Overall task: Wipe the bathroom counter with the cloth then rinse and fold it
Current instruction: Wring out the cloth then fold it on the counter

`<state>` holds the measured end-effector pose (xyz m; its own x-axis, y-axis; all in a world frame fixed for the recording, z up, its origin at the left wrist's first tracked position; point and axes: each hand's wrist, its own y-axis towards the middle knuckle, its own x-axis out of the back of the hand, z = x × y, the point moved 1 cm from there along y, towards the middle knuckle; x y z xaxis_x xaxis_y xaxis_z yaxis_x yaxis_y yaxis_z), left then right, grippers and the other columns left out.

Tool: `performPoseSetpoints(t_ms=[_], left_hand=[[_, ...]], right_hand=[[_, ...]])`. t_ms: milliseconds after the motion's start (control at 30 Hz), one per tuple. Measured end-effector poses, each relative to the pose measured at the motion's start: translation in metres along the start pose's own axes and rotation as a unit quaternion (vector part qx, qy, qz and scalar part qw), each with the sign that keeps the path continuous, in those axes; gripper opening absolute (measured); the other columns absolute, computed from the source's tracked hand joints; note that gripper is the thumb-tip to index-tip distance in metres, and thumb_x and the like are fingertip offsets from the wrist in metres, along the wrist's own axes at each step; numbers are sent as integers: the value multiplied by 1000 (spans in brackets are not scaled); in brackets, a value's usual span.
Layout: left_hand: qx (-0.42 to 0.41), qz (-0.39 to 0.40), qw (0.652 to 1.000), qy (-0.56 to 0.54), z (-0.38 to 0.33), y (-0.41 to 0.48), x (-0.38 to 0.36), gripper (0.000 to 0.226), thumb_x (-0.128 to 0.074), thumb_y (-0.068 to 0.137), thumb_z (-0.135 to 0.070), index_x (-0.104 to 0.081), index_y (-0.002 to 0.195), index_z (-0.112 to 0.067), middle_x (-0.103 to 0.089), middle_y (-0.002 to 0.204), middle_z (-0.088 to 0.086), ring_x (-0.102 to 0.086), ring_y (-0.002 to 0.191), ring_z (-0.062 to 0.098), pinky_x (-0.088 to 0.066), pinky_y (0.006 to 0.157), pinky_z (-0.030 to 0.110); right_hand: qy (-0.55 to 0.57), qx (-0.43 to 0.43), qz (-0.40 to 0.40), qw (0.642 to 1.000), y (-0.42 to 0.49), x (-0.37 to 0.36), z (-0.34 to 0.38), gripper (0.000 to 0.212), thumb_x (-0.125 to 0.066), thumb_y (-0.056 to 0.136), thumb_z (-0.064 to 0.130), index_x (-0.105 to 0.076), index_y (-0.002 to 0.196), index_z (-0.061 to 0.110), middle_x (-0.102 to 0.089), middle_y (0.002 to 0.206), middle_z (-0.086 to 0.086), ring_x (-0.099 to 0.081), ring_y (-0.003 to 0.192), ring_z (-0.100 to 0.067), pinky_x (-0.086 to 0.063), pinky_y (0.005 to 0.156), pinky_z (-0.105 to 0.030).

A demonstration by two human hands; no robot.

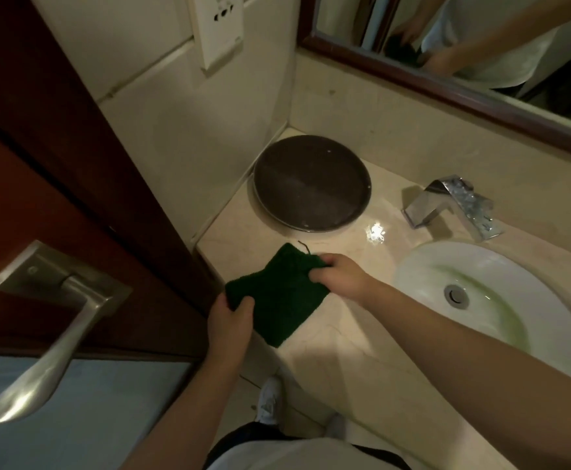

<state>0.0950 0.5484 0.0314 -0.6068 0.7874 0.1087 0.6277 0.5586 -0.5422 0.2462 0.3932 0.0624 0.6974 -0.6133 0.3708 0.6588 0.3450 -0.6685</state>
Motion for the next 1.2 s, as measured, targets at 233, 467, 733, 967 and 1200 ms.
performPoseSetpoints(t_ms=[233,467,733,967,1200], left_hand=[[-5,102,986,-132,-74,10,-25,34,-53,96,-13,-49,128,-23,-63,116,4,-64,104,21,-58,75,33],[96,114,978,-143,-85,16,-57,43,-54,92,-2,-47,133,-14,-62,114,10,-64,98,25,-58,63,32],[211,208,939,-176,-78,6,-81,54,-50,91,-60,-66,113,-14,-74,104,12,-74,86,25,-58,65,34],[134,205,948,-204,-70,9,-84,39,-62,89,-10,-57,128,-8,-70,113,15,-71,99,29,-58,70,34],[41,189,956,-219,-99,12,-92,49,-55,90,2,-47,134,-19,-62,122,7,-63,107,27,-59,76,36]], right_hand=[[334,21,-22,942,-21,37,23,33,-47,91,2,-61,119,11,-72,106,-12,-71,89,-22,-59,68,-31],[190,105,-131,967,-33,65,22,31,-56,83,1,-58,98,28,-69,95,-9,-70,82,-26,-60,70,-43],[-491,344,-129,790,-73,30,25,51,-60,75,26,-56,125,30,-55,138,6,-65,78,-23,-49,61,-29],[-405,461,-156,774,-95,33,9,38,-53,85,43,-66,117,27,-63,131,8,-67,67,-11,-51,52,-26],[243,103,-28,964,-49,50,6,44,-56,91,45,-55,126,19,-65,122,3,-59,119,-20,-46,103,-38]])
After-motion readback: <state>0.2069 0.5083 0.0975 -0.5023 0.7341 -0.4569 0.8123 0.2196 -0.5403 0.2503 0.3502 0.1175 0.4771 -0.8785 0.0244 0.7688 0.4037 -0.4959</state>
